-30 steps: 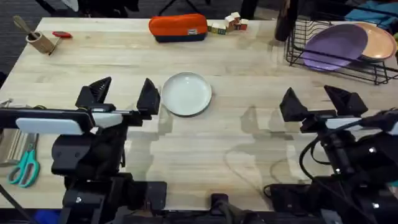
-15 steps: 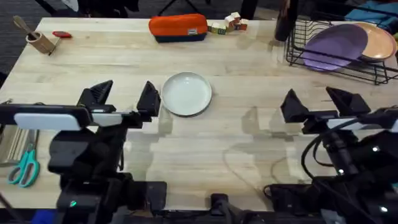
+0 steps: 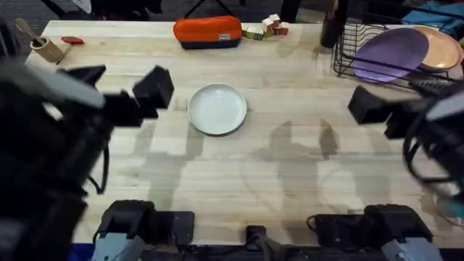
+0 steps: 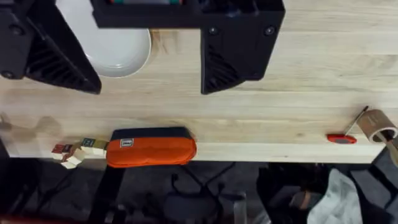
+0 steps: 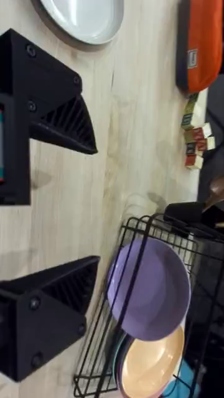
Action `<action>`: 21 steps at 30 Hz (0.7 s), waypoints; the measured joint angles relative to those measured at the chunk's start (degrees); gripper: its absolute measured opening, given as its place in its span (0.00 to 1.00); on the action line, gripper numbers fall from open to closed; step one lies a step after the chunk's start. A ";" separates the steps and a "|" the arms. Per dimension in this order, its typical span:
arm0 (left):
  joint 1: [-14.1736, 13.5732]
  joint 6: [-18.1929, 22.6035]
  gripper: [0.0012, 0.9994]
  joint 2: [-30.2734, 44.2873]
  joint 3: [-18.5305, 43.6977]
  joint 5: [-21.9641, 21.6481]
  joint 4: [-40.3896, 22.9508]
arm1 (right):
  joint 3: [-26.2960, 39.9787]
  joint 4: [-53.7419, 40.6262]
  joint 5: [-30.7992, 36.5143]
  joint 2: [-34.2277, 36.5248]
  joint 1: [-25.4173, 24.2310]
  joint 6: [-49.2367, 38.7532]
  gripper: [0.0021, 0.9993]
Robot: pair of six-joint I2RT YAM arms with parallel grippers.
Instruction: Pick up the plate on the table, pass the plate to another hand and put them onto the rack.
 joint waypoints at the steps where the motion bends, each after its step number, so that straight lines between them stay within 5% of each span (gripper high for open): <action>1: 0.00 -0.01 1.00 2.56 2.04 0.00 -0.66 | 2.25 -0.62 0.00 2.87 -0.01 -0.21 1.00; 13: 0.00 -0.03 0.99 29.57 29.08 1.69 -17.65 | 34.26 -20.48 -0.02 35.58 -0.10 -0.91 1.00; 21: 0.00 -0.01 0.99 41.13 39.42 2.60 -27.11 | 47.91 -31.04 -0.02 46.94 -0.10 -0.93 1.00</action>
